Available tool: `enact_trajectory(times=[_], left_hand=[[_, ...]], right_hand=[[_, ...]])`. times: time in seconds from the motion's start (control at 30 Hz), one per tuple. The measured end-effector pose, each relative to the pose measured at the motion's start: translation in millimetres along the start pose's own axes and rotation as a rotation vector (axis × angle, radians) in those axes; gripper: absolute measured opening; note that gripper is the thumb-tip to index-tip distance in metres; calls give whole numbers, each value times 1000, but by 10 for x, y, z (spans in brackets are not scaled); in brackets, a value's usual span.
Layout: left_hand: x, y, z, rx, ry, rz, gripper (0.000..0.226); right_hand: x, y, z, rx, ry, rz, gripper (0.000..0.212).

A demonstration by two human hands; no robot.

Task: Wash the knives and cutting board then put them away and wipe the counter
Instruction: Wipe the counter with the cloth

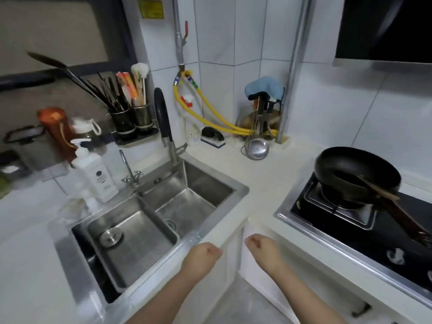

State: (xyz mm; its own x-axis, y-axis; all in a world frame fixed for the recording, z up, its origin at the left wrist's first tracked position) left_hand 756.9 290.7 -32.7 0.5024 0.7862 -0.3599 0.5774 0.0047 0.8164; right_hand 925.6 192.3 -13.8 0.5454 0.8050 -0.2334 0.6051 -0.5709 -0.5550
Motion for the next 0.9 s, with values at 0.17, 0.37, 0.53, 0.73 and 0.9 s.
enact_trajectory(times=[0.17,0.37,0.53,0.73,0.9], left_hand=[[433,510,-331,-43,28,76,33],[1089,1332,-462,-60,24,222,37],[1606,2013,-517,2,53,283,32],[2222,2821,-595,37,131,330,29],[2631,3488,-629,179,229,458,36]], right_hand=[[468,-429,-393,-3,76,-40,26],[1125,-651,-1002,-43,164,-67,25],[1732,-774,-1552,-110,244,-137,26],[2480,-880,-2255,-137,314,-222,23],[3062,-962,-2815,-251,389,-308,23]])
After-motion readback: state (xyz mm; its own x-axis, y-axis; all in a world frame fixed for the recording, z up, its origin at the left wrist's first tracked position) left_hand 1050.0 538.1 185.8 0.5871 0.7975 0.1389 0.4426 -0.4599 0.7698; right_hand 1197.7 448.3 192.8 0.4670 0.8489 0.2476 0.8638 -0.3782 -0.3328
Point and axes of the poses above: each hand's wrist, its own x-axis towards the middle knuckle, its own z-axis out of the palm, y = z × x, the point moved 7 cm from there along x, towards the middle knuckle, and after that the axes turned 13 degrees about -x, right-handed, at the moved point
